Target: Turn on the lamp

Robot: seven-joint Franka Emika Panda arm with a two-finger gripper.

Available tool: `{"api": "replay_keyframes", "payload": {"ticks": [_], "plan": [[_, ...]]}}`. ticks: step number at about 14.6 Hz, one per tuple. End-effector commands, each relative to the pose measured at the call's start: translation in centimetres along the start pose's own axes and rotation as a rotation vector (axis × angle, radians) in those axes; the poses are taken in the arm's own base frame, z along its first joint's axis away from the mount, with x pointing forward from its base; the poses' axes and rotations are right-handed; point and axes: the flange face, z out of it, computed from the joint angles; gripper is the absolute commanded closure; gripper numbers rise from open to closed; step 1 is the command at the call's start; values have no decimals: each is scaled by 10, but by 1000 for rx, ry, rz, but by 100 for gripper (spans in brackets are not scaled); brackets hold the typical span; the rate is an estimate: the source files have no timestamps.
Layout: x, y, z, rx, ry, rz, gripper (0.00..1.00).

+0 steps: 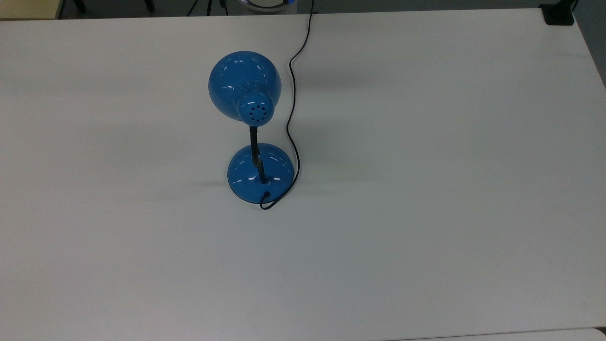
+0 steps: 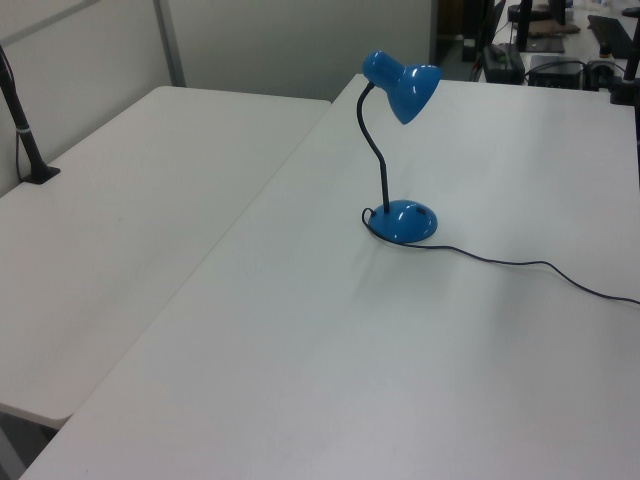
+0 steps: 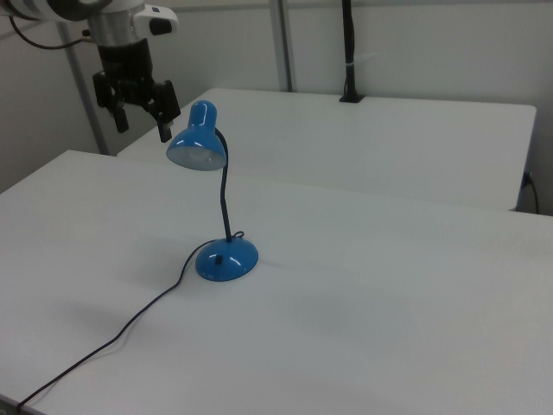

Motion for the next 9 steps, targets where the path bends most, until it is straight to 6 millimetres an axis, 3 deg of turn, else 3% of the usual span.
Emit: {"api": "replay_keyframes", "payload": {"ticks": [1,4,6,9], "plan": [[-31,6,2,32,-49,-76,0],[-54,12,7,52,-168,-280,0],[-70,16,14,54,-198,-303,0],[-96,32,41,39,-206,-294,4]]}}
